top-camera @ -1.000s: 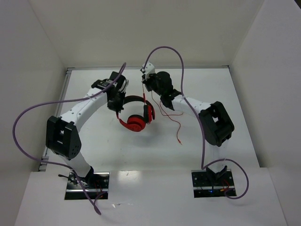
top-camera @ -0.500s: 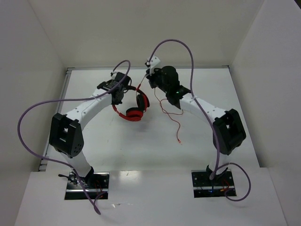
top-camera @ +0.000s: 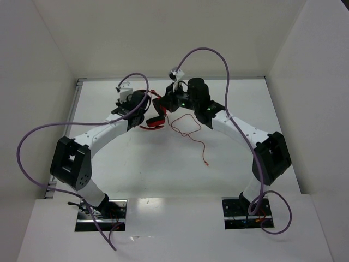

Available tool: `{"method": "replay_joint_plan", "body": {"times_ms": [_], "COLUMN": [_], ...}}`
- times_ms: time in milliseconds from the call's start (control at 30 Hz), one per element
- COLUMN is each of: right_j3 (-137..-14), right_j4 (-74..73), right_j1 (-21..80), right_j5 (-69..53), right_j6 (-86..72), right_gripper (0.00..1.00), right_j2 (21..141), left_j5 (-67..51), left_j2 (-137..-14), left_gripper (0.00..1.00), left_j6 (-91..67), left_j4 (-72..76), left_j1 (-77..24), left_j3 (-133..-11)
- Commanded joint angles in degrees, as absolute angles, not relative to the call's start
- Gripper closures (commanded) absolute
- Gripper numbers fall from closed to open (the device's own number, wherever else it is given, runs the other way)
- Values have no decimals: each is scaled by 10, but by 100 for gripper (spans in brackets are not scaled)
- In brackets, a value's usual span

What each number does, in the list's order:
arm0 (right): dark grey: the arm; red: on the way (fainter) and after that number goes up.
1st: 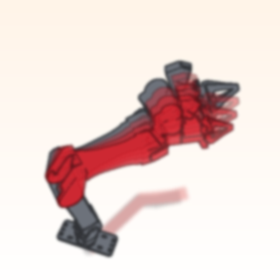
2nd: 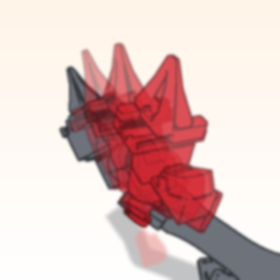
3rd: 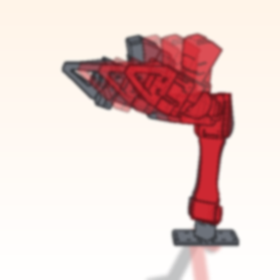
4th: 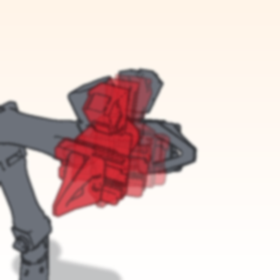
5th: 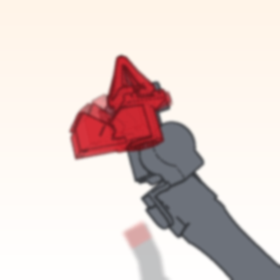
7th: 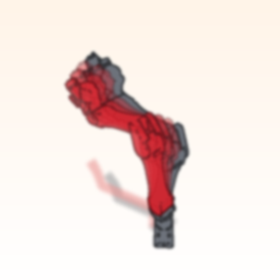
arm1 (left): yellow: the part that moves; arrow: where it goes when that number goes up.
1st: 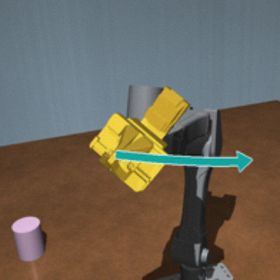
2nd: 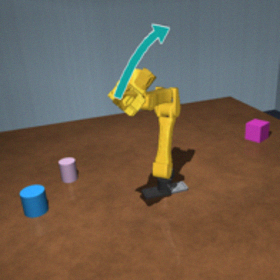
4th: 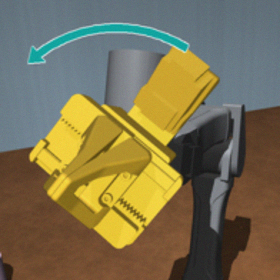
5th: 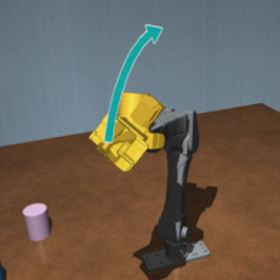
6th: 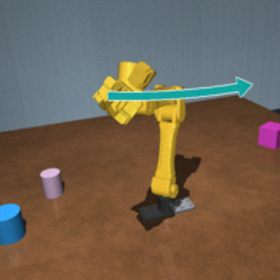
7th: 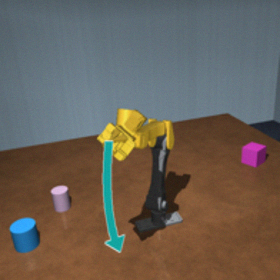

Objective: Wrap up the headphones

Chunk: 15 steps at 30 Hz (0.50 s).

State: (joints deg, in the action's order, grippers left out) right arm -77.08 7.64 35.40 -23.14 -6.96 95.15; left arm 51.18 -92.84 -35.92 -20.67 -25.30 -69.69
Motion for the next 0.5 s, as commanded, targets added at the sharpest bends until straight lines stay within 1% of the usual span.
{"method": "replay_joint_plan", "body": {"times_ms": [0, 33, 167, 267, 300, 367, 400, 467], "right_j3": [-771, -771, -777, -772, -772, -772, -790, -800], "right_j4": [121, 128, 142, 153, 153, 158, 136, 128], "right_j1": [374, 374, 379, 400, 405, 415, 428, 428], "right_j5": [-302, -308, -335, -329, -329, -316, -287, -287], "right_j6": [-143, -152, -188, -188, -188, -188, -180, -175], "right_gripper": [99, 99, 99, 99, 96, 96, 96, 96], "right_j2": [916, 916, 932, 939, 939, 944, 962, 968], "left_j5": [550, 543, 501, 489, 480, 456, 414, 408], "left_j2": [-902, -896, -874, -868, -868, -863, -863, -858], "left_gripper": [100, 100, 100, 100, 100, 100, 100, 100], "left_j6": [-479, -524, -583, -605, -613, -620, -621, -621], "left_j4": [-106, -106, -47, -36, -31, -31, -11, -3], "left_j1": [-244, -244, -244, -244, -244, -244, -244, -244], "left_j3": [-689, -683, -655, -661, -670, -677, -677, -677]}}
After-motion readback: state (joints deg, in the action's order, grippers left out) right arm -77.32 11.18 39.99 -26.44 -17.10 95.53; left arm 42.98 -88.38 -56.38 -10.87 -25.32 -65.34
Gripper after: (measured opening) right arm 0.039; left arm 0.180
